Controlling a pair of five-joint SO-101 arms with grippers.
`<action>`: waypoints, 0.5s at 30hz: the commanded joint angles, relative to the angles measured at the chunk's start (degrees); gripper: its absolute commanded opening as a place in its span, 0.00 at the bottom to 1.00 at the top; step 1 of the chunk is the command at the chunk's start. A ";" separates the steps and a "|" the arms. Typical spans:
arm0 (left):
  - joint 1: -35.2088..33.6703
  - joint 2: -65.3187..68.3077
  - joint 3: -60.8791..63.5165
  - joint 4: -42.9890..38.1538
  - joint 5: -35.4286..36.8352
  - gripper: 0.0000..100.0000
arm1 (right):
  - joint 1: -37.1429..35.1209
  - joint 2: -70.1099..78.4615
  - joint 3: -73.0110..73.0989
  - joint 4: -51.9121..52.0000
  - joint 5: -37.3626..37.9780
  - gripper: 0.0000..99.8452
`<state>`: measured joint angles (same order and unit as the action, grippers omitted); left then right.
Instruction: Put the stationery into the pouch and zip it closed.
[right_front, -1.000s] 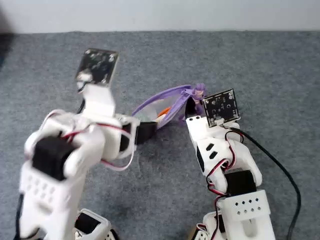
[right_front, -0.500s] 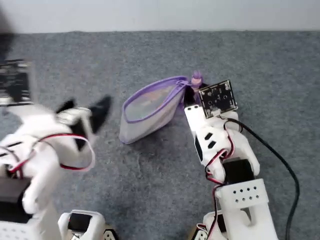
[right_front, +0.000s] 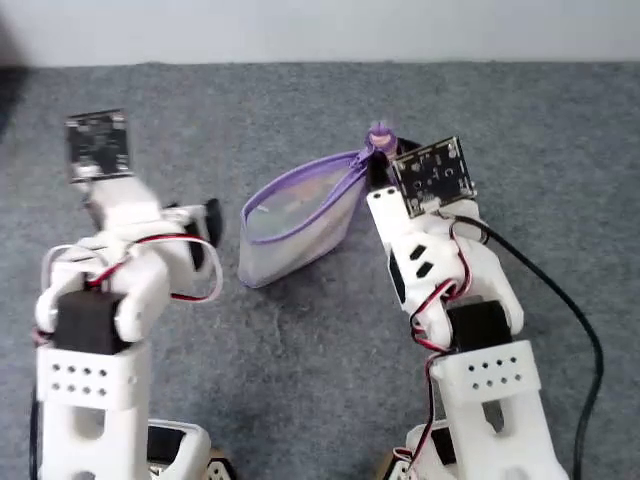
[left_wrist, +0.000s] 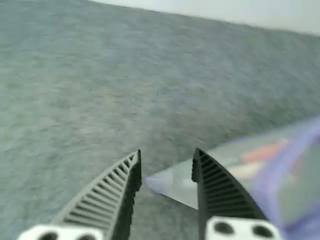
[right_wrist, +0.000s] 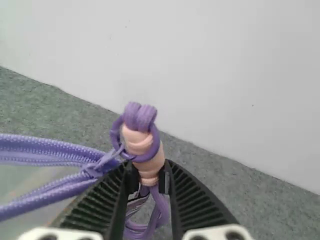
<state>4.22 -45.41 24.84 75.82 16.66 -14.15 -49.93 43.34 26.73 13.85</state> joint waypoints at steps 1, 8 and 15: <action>10.02 0.00 -0.22 -1.85 -0.88 0.16 | -1.19 1.71 -7.91 -1.01 0.44 0.01; 24.97 0.35 -0.31 -8.00 3.87 0.16 | -4.88 11.65 -24.88 4.97 0.44 0.01; 28.04 2.46 0.04 -12.48 3.87 0.16 | -9.63 16.40 -41.58 23.96 0.44 0.01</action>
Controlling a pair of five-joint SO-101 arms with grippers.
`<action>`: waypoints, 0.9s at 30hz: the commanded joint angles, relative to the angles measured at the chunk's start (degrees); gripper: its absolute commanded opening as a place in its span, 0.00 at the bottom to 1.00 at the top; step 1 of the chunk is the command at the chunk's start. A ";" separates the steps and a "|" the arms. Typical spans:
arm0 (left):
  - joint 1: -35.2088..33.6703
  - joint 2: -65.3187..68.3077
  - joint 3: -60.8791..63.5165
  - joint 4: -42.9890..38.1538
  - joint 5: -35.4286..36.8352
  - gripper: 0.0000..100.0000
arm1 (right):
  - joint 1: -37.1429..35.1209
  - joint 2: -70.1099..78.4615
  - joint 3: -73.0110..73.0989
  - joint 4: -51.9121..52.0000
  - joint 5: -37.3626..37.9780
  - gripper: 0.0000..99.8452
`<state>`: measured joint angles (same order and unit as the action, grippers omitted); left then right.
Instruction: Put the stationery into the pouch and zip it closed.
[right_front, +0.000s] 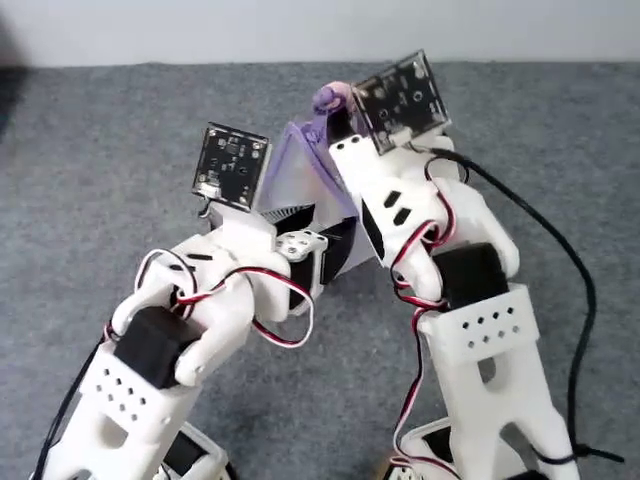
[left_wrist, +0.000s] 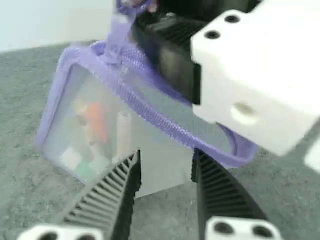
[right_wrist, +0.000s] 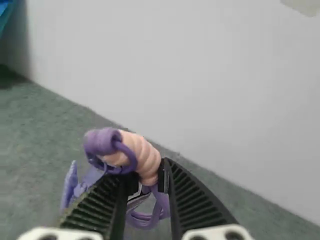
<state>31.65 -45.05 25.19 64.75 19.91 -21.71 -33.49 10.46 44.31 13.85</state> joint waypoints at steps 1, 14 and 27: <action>0.44 2.64 -0.48 -0.44 0.62 0.16 | -2.77 -0.04 -10.11 9.63 0.44 0.01; -1.49 3.16 -11.82 21.80 0.44 0.16 | -4.88 -0.22 -11.96 26.68 0.00 0.01; -6.95 1.23 -24.04 35.69 -2.11 0.16 | -5.05 -3.12 -4.04 25.54 -0.09 0.01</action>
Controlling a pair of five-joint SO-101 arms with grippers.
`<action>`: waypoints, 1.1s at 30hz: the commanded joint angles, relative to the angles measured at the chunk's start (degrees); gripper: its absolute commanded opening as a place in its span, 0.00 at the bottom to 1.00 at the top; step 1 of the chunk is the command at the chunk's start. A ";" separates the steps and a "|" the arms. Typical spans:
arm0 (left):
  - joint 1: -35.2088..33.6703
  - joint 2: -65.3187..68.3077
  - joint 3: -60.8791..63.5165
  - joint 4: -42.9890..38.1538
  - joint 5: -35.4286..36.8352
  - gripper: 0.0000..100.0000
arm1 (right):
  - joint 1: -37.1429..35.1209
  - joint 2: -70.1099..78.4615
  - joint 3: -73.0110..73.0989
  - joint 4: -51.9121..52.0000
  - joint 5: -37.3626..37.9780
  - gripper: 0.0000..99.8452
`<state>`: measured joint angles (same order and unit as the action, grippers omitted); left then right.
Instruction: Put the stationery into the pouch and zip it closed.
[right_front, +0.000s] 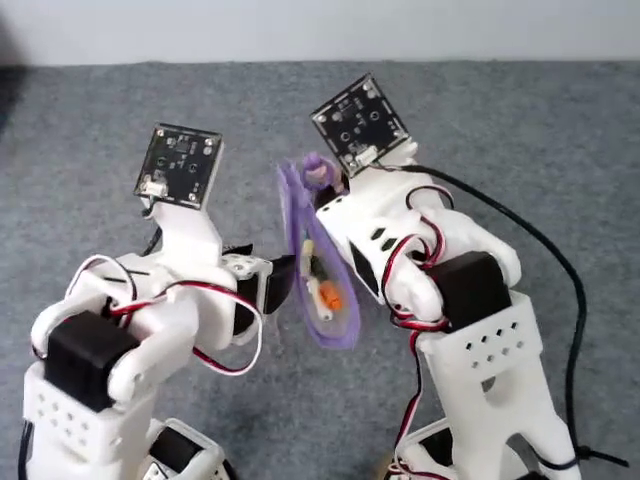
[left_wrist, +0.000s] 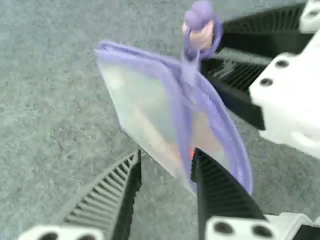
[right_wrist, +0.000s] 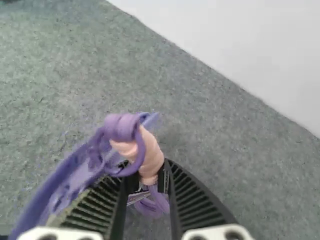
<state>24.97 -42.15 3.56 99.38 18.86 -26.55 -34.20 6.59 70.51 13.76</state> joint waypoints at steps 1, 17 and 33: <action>-0.09 -2.29 -2.33 0.97 -1.05 0.16 | -0.13 -2.59 -0.18 -1.27 0.00 0.01; -0.62 -5.63 0.04 1.05 -1.05 0.12 | 0.04 -2.24 -1.93 1.98 -4.84 0.01; -1.76 -5.10 24.66 -17.41 -4.57 0.05 | 4.44 -2.24 -7.03 1.01 1.23 0.01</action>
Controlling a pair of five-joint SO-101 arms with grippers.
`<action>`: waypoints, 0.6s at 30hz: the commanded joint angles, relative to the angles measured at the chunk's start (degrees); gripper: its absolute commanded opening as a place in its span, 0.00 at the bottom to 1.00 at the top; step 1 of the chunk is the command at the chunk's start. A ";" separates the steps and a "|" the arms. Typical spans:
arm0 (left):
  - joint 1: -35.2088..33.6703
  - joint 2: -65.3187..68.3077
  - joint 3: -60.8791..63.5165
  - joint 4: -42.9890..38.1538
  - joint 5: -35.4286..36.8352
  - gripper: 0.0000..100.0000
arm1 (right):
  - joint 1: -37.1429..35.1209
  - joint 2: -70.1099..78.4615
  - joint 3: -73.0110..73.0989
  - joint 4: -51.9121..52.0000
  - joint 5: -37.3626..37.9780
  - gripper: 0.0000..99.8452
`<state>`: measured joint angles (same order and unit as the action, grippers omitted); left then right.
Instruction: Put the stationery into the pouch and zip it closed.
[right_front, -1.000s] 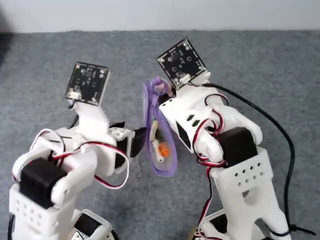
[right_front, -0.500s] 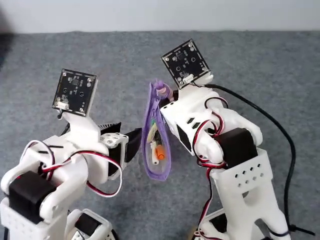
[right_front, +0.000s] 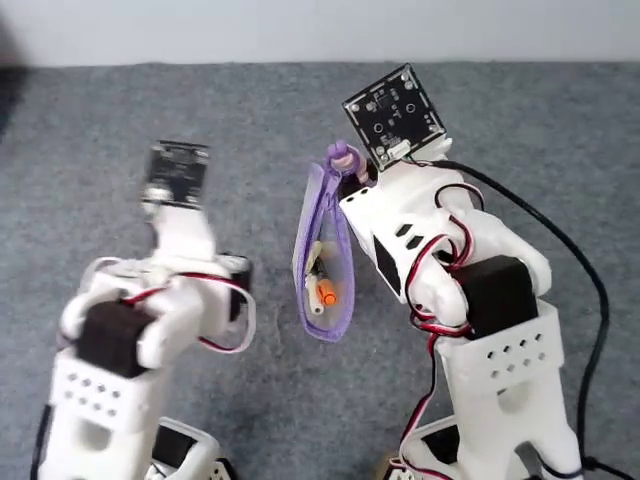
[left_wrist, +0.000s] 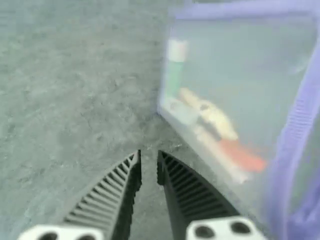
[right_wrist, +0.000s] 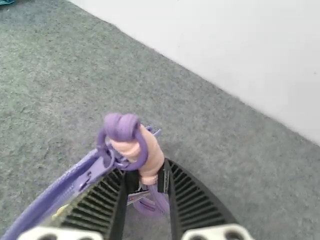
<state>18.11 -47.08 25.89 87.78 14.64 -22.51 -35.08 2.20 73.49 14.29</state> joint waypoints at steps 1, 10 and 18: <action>6.95 -0.18 3.65 -8.26 0.70 0.05 | 0.40 -1.36 -2.64 -2.77 0.70 0.01; 20.75 10.64 4.53 -26.90 7.65 0.01 | 0.22 3.65 -5.63 -7.52 0.70 0.01; 16.18 25.67 -10.95 -22.42 10.37 0.01 | -1.89 4.70 -11.08 2.59 0.26 0.01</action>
<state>36.66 -24.57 21.23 63.16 23.96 -22.51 -29.63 -4.57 72.44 14.37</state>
